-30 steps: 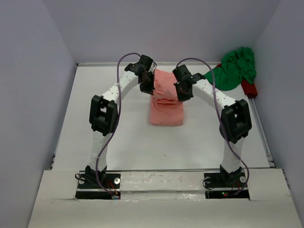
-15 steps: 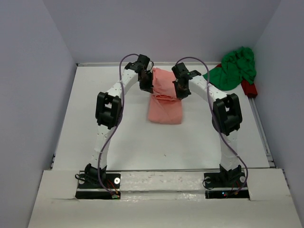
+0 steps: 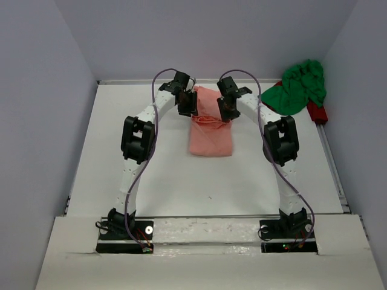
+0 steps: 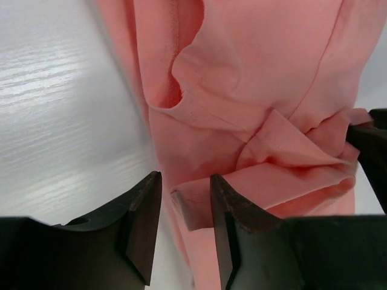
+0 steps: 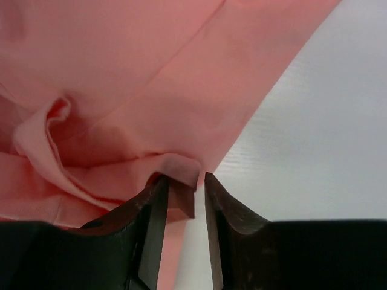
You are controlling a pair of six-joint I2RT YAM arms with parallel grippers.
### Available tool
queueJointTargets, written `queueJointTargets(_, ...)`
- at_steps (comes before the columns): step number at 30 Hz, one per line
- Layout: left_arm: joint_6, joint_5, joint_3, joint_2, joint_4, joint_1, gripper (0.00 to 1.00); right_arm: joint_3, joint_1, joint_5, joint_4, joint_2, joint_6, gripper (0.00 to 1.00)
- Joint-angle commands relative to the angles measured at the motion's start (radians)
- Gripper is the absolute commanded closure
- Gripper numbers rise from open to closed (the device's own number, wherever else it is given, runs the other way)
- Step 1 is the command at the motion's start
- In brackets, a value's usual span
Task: Fold and stack the t-shirts
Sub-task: Fold the folded rectangular tshirt in 1/3 of the way
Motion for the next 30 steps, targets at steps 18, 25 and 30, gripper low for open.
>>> queueJointTargets(18,-0.09,-0.203,-0.358,-0.483,0.139,-0.013,0.57,0.044,0.037,-0.117,0.017,-0.16,-0.03,0.87)
queueJointTargets(25,-0.125,-0.151,-0.472,-0.483,0.174,-0.069,1.0,0.021,0.071,-0.101,0.002,-0.137,0.002,1.0)
queueJointTargets(30,-0.139,-0.109,-0.492,-0.454,0.209,-0.099,1.0,0.004,0.071,-0.102,0.005,-0.146,0.021,1.0)
